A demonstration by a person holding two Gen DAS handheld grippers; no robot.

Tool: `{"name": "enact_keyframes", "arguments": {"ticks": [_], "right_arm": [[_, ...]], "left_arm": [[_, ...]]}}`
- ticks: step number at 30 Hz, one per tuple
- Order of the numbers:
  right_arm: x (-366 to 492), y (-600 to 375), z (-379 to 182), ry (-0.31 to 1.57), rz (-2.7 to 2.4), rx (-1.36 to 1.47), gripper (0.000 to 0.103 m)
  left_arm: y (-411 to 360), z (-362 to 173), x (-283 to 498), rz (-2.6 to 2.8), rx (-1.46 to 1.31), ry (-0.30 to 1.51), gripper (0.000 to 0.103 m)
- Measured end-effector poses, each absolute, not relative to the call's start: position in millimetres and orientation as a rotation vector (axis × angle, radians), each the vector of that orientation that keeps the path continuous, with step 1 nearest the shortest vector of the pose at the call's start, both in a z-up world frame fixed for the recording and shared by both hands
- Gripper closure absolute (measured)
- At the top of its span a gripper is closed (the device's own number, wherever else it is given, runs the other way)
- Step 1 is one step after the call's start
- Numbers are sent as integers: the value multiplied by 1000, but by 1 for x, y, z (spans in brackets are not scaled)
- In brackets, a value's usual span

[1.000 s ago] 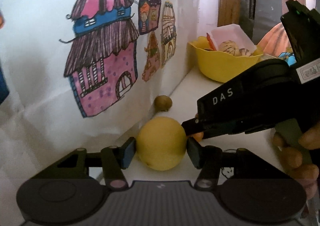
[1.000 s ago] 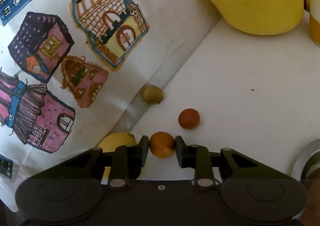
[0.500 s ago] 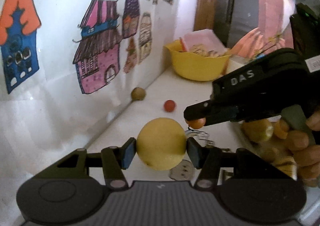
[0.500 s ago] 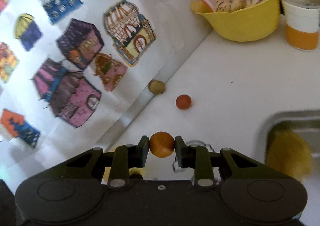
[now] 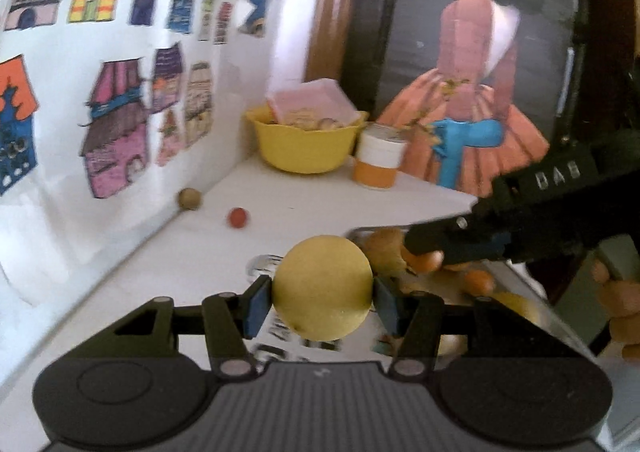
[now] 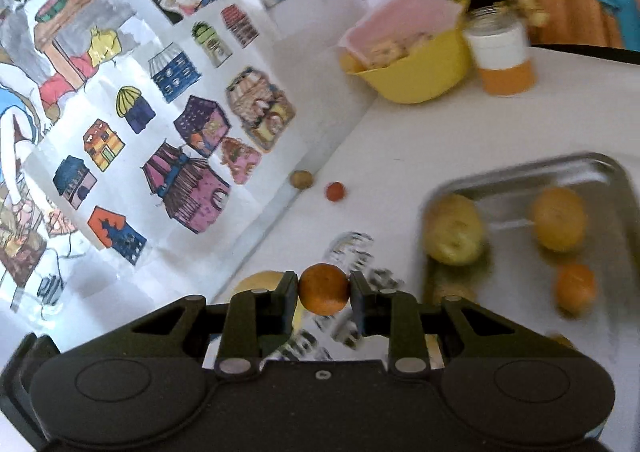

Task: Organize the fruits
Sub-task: 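Carry the lemon with the left tool while the right tool carries the small orange to the tray, then open the left tool to release the lemon while the right tool releases the small orange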

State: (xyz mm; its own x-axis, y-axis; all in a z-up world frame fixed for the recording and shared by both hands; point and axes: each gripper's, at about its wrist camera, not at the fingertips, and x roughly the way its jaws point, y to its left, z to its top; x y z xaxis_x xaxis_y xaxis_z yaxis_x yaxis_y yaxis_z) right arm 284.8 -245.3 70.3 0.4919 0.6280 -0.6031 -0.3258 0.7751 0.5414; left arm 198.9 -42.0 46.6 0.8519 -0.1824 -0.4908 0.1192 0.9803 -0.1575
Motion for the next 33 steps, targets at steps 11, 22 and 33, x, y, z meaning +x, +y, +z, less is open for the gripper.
{"name": "enact_keyframes", "arguments": {"ticks": [11,22,33], "right_arm": [[225,-325,60,877,484,365,73],[199,-349,39,871,467,362,73],[194,-344,18,850,429,316,73]], "left_arm": [[-105,42,173,-312,-105,564,44],[-127,25,160,-325,-87,625,44],[-129,17,167,-310,-58,664,44]]}}
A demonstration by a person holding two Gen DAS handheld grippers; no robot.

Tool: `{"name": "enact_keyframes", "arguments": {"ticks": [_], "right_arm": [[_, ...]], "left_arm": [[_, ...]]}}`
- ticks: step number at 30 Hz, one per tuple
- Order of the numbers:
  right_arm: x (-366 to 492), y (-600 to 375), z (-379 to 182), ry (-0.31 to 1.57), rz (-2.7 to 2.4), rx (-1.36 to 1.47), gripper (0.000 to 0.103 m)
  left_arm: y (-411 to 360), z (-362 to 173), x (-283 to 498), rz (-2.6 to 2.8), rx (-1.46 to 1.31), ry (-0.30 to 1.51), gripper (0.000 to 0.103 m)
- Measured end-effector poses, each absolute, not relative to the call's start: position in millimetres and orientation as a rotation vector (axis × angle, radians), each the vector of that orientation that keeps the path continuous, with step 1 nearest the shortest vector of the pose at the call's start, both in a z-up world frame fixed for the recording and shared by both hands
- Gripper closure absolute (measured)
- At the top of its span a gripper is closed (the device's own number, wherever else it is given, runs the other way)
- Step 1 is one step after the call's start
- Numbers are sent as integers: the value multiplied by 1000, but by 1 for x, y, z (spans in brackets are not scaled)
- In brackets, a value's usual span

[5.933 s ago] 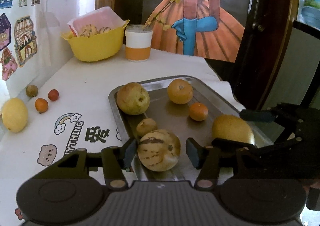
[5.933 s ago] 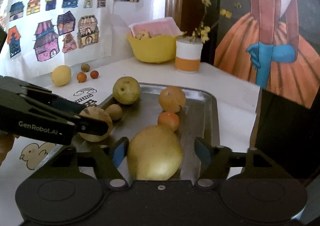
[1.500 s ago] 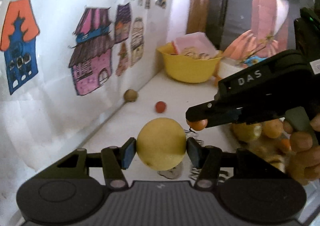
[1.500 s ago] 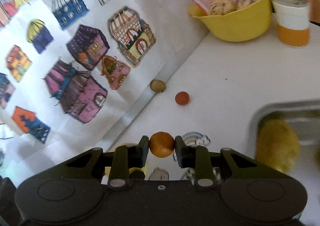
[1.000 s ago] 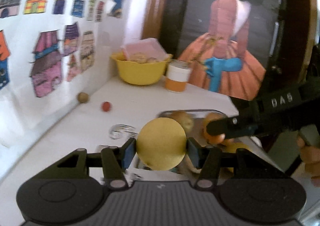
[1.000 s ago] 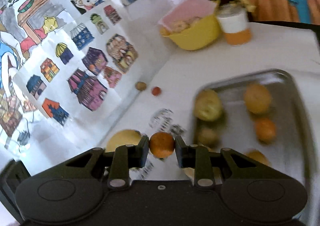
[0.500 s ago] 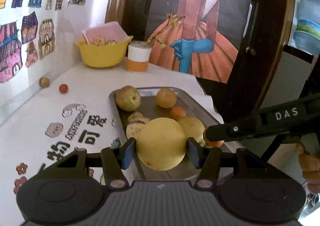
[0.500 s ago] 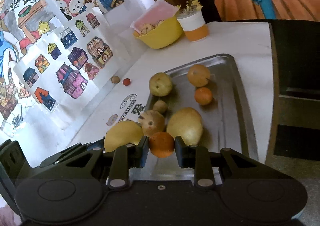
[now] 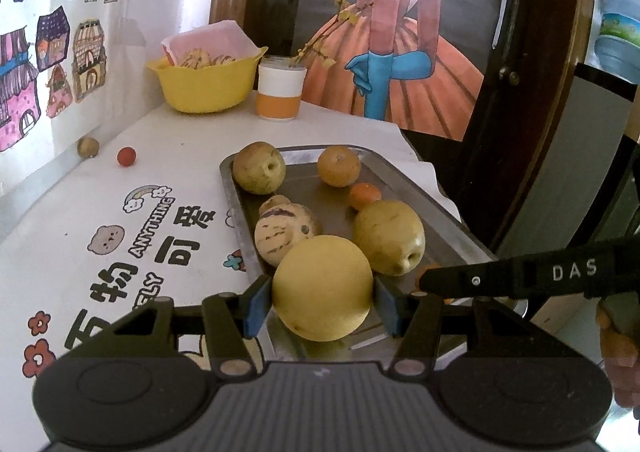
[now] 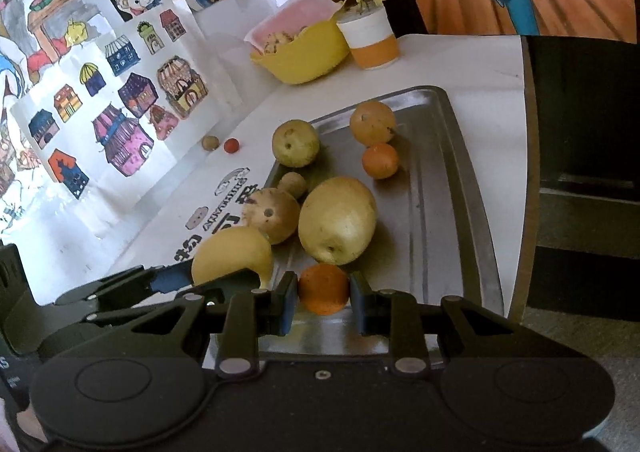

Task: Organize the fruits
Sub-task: 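Open the left tool to release the lemon while the right tool releases the small orange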

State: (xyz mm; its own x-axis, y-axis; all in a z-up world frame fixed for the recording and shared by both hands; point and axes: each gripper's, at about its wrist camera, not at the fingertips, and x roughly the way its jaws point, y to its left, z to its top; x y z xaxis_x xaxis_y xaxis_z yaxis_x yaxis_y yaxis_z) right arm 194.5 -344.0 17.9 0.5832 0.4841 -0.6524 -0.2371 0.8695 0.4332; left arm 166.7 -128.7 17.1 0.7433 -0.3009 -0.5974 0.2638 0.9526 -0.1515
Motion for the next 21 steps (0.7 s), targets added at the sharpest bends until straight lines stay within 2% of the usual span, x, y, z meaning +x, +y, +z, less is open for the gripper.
{"name": "enact_keyframes", "arguments": {"ticks": [21], "right_arm": [[189,-331,8,826,416,226,73]], "left_arm": [[-131,10,169,-310,-74,683,43]]}}
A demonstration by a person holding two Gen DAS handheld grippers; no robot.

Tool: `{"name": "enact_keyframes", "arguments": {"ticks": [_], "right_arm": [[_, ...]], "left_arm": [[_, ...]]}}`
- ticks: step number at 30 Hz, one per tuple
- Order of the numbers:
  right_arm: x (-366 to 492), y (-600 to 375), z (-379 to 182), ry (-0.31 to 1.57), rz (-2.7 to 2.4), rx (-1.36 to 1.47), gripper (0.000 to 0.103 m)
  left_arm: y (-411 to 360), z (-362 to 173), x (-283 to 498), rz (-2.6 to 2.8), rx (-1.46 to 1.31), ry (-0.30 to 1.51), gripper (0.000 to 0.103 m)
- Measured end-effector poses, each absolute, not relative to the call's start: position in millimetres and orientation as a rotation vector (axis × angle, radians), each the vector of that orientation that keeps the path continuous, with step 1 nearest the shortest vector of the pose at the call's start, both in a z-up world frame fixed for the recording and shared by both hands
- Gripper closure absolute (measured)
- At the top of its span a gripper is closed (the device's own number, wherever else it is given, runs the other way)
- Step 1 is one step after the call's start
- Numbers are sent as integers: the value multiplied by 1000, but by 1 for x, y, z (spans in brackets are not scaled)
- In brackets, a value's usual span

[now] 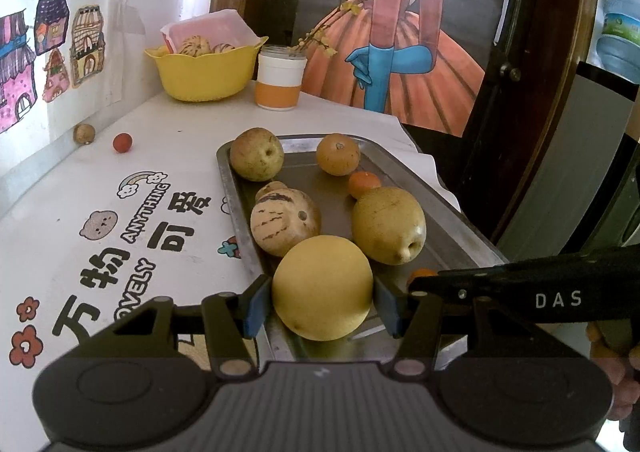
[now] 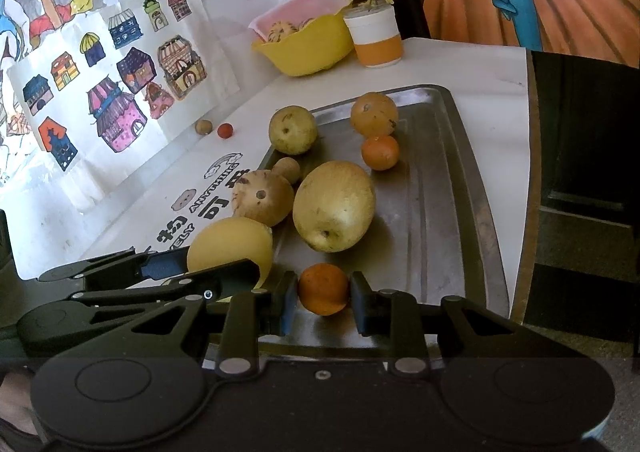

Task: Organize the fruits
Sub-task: 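Open the left tool to release the lemon while the right tool releases the small orange, then withdraw both open tools from the tray toward the kiwi and small red fruit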

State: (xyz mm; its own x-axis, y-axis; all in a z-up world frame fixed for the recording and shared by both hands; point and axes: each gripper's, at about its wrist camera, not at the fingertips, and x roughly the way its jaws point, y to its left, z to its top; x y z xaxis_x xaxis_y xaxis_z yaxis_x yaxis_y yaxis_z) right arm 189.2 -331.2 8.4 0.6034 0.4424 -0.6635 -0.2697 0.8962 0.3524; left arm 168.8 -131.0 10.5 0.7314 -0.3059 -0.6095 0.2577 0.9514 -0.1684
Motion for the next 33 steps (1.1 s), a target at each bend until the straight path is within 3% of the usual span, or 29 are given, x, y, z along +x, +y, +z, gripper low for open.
{"name": "enact_keyframes", "arguments": {"ticks": [9,15,23,27,29,33], "right_arm": [[185,-331,7,822,415,212,68],[178,-336,8,810,408,192,55],[163,-343,15,787,373,193,29],[151,-340,22,765,365,165,18],[145,-337,25,765,360,145,6],[134,-327,31,794,351,71,2]], "left_arm": [[-131,11,168,-308,-73,685,42],[-126,15,162,-294,-71,653,32],[-116,28,149,-290,-61,602,6],[-107,29,138,-300,-64,595,2],[-101,29,133,-296,-59,600,1],[-86,28,121,-285,-34,619,1]]}}
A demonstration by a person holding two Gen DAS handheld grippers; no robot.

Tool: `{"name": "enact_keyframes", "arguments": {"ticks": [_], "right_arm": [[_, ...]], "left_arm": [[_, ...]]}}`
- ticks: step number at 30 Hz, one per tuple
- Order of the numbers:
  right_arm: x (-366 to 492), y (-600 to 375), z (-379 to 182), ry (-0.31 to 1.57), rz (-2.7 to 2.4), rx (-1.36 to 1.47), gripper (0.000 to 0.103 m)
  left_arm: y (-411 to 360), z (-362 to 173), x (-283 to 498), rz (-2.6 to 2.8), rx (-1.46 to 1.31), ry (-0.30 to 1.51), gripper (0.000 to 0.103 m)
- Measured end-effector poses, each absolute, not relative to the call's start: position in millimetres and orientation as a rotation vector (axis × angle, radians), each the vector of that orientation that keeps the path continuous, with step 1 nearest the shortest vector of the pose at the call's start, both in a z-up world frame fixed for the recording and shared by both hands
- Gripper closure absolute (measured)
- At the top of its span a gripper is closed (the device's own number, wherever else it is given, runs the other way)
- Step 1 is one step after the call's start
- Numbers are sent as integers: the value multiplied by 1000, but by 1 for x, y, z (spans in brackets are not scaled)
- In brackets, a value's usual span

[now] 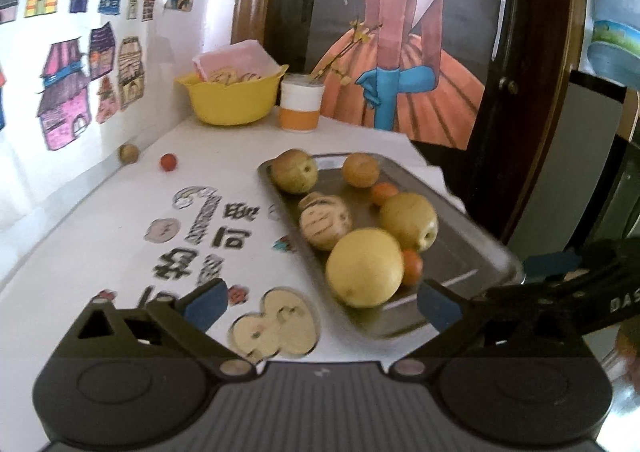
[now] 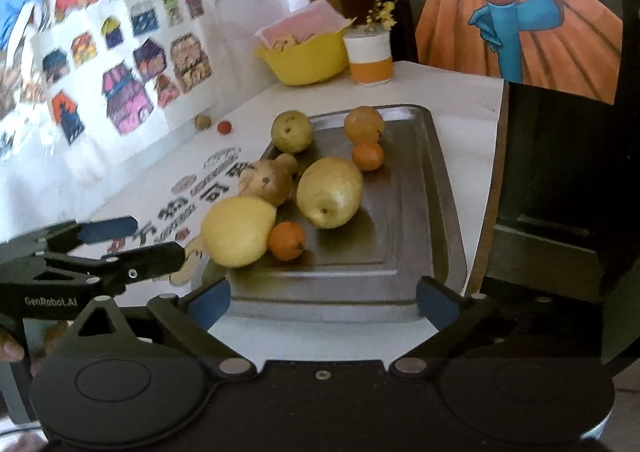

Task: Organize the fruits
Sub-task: 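Withdraw both open tools from the tray toward the kiwi and small red fruit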

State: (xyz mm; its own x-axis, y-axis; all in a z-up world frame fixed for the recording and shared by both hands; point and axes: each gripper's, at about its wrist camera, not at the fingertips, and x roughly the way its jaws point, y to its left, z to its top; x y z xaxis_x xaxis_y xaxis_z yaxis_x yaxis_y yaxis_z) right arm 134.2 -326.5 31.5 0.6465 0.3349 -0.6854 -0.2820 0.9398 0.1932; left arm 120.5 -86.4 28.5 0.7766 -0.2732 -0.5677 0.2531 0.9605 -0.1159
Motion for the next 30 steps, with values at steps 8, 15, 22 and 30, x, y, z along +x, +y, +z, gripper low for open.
{"name": "enact_keyframes", "arguments": {"ticks": [8,15,22,30], "right_arm": [[117,-289,34,921,364,-72,1],[111,-251,42,956,439,-112,1],[119,-215,59,933,534,-177,1],[151,-183,97,867,616,-245,1]], "left_arm": [[-44,26,106,-188,-7,727,1],[0,30,96,-96,-26,748,1],[35,38,95,-9,-59,754,1],[48,57,110,28,-102,698,1]]}}
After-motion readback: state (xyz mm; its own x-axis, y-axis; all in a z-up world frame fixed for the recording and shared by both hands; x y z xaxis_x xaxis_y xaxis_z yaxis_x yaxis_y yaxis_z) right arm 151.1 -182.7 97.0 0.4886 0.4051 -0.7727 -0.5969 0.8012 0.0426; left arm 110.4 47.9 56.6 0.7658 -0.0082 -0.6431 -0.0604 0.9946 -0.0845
